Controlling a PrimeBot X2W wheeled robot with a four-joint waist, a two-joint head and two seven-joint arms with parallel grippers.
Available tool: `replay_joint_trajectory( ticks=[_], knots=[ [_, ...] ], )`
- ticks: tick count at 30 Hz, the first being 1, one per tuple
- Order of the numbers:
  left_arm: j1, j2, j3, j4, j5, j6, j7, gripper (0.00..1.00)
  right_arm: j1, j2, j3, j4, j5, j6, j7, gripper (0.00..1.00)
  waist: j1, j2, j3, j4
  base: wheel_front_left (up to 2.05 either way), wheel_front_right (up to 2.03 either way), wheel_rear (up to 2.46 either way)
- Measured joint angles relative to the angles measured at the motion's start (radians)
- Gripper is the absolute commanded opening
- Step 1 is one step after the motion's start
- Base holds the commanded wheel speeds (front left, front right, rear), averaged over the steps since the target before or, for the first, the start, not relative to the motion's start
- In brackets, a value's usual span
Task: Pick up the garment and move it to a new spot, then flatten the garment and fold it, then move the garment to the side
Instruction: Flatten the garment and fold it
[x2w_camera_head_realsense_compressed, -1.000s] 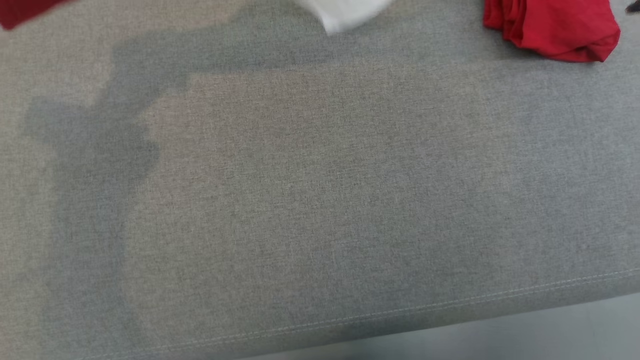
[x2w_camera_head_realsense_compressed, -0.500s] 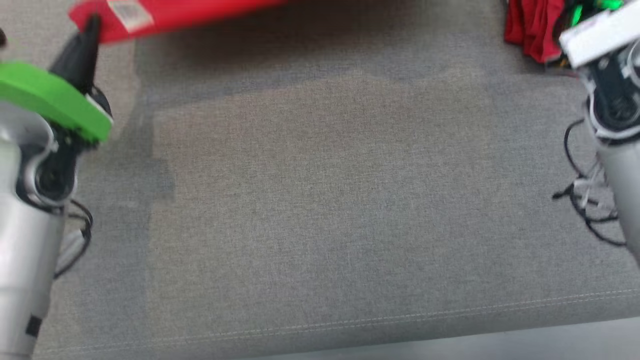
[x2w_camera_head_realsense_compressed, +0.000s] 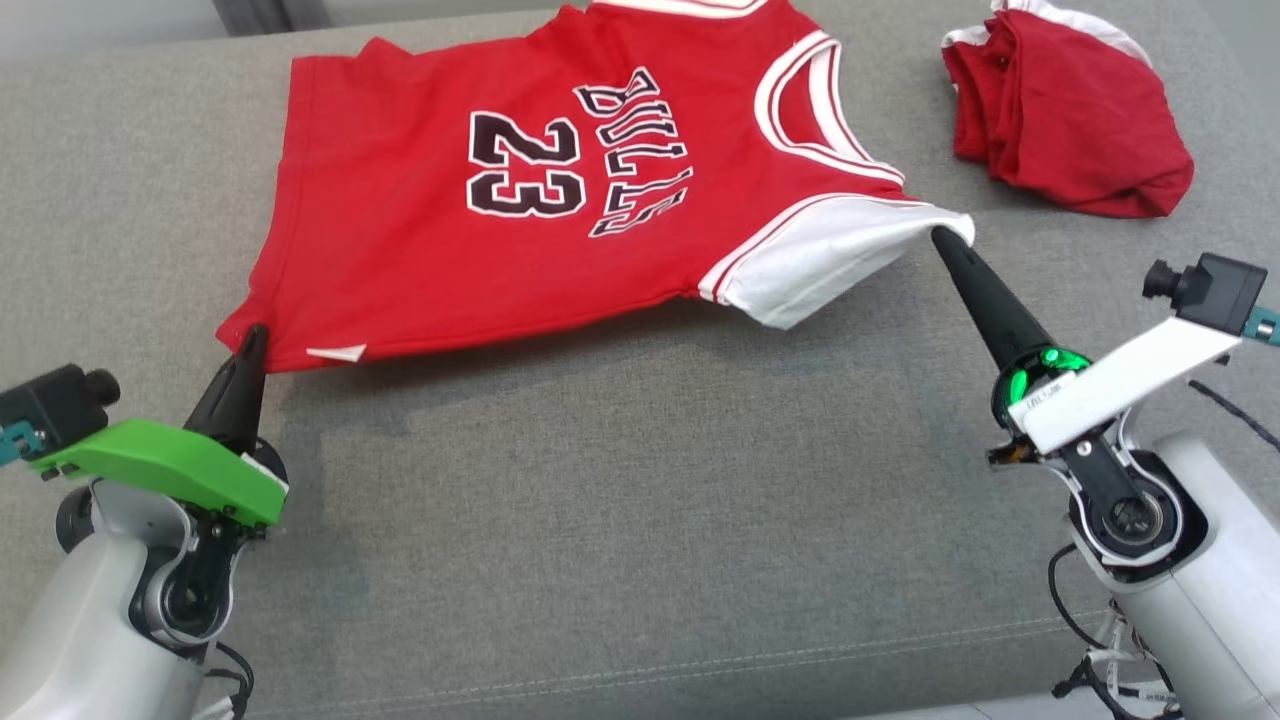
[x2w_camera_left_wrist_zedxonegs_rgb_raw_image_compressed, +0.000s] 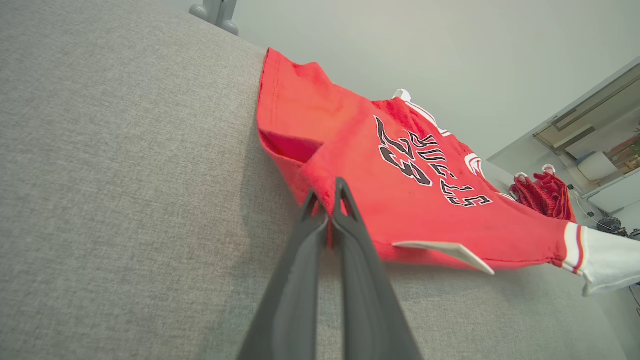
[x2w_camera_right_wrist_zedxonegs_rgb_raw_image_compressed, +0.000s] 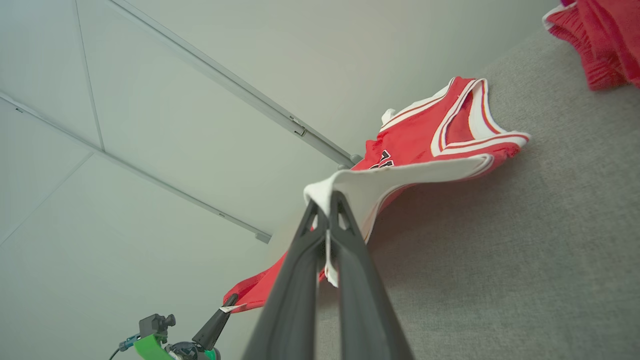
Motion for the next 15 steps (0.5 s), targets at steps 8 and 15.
replay_joint_trajectory(
  ticks=[8,15],
  knots=[
    [0.112,0.033,-0.008,-0.074,0.011,0.000,-0.073,0.00,0.135,-0.077,0.018,-0.123,0.037,0.000,0.015,0.00,0.0000,0.0000,-0.063,-0.027,0.00,0.00,0.00],
    [0.216,0.046,-0.022,-0.114,0.012,0.000,-0.081,0.00,0.259,-0.132,0.007,-0.176,0.064,0.000,0.015,0.00,0.0000,0.0000,-0.101,-0.040,0.00,0.00,0.00]
  ],
)
